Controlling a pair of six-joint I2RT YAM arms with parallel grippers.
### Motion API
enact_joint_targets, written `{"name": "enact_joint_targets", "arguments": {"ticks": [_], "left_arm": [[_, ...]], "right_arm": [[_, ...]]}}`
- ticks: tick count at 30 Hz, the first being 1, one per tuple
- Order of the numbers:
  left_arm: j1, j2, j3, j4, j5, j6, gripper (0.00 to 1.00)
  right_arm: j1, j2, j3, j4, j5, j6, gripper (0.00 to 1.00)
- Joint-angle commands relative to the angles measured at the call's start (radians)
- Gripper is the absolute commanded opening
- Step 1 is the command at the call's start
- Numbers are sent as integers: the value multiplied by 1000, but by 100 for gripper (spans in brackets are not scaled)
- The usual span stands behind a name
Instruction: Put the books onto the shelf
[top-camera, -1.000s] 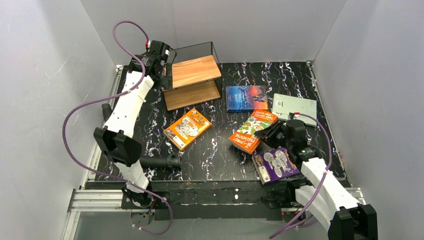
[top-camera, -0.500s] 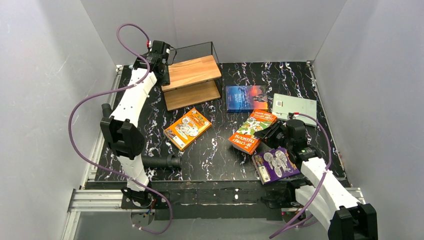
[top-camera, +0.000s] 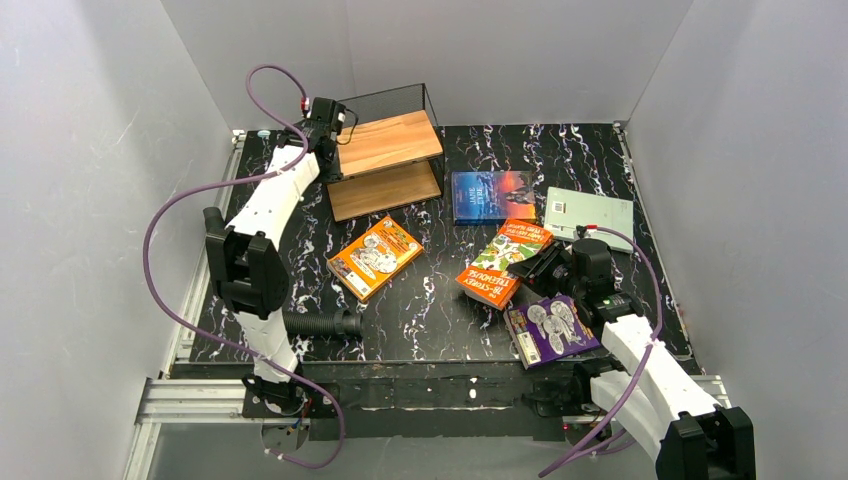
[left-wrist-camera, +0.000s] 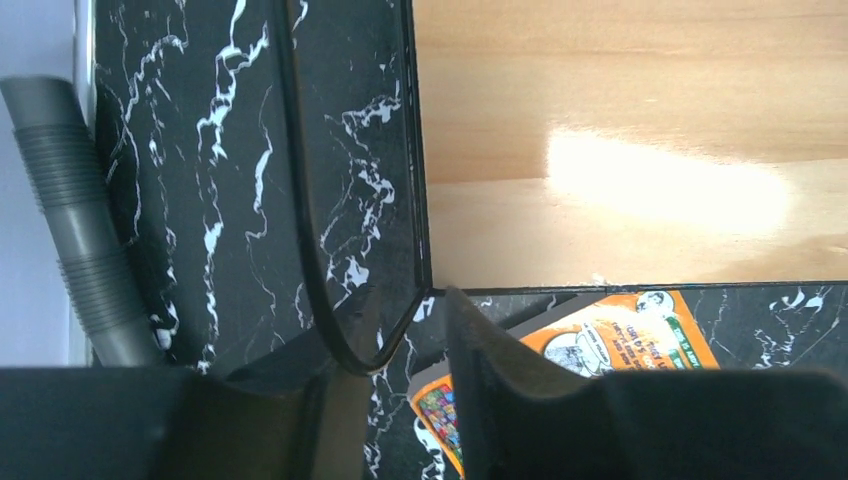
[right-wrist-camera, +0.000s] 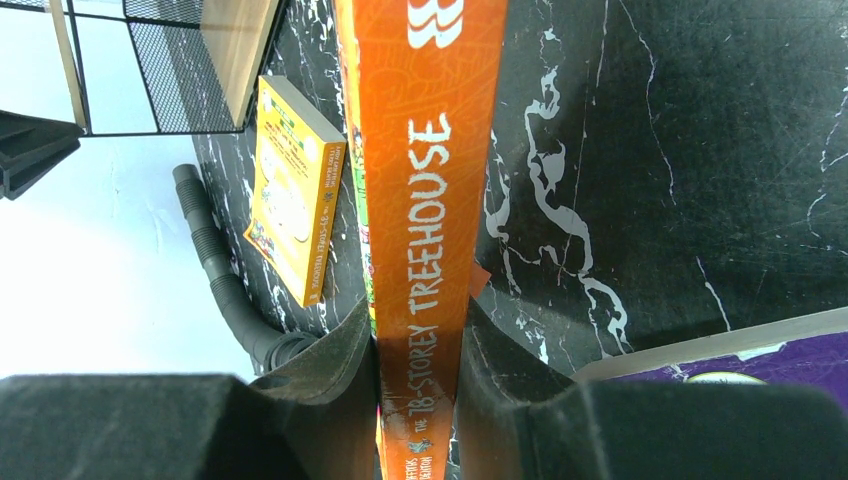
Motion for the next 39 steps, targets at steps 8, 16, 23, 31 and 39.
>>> {"name": "enact_joint_targets", "arguments": {"ticks": [8,16,23,31,39], "left_arm": [[7,-97,-49,40,-23,5,0],[0,-161,-115,3,62,-102,0],[-25,-236,-208,-7,79,-176,0],[-42,-285,-218,-62,133,-182,68],[-43,-353,-162,-162,125,-119,98]], "right_arm": [[-1,-23,14,95,-32,16,1],[0,-15,24,100,-40,16,1],[-1,-34,41,94,-39,19,1],[1,-61,114,100,-72,36,1],[43,17,274,262,-96,90,1]]}}
